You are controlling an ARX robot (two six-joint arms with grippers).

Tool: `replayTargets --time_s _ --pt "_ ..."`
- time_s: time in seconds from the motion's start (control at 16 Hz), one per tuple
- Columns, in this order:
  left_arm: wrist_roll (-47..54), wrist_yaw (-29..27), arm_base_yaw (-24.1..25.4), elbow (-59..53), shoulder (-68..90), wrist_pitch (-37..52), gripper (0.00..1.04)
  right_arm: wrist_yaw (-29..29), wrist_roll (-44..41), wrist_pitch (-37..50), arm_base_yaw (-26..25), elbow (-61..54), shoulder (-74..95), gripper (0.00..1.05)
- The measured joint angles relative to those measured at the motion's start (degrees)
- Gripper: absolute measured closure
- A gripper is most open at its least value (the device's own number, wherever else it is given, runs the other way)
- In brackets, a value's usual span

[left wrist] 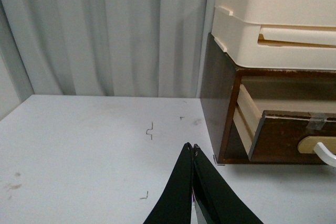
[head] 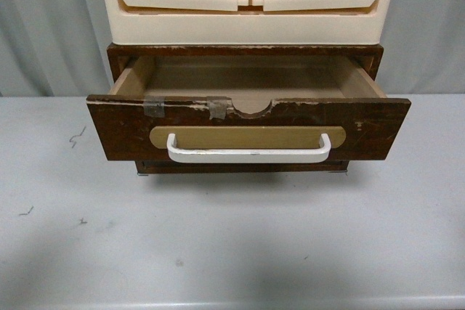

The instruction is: Open drawer

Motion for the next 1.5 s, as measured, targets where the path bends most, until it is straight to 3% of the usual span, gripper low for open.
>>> replayTargets --time_s 0.38,0.94,1.06,1.31,1.38,1.5 --pt "0.04 0.90 -0.57 0.00 -8.46 -8.13 1.03 -0.90 0.00 -21.70 -1.20 0.31 -20.04 1.03" --pt "0.04 0.92 -0.57 0.00 -16.15 -15.91 1.03 -0.90 0.00 -33.83 -1.20 0.31 -32.20 1.03" --pt "0.04 0.90 -0.57 0.04 -25.22 -26.47 1.03 -0.90 0.00 -35.91 -1.20 0.31 -34.32 1.03" --pt "0.04 0.90 -0.57 0.04 -25.68 -25.88 1.03 -0.92 0.00 -40.24 -1.20 0.35 -38.01 1.03" --pt "0.04 0.87 -0.57 0.04 -25.68 -26.05 1.03 -1.09 -0.02 -48.28 -1.20 0.39 -43.41 1.03" --pt "0.04 0.94 -0.57 0.04 -25.68 -25.99 1.03 -1.09 -0.02 -48.85 -1.20 0.50 -46.99 1.03"
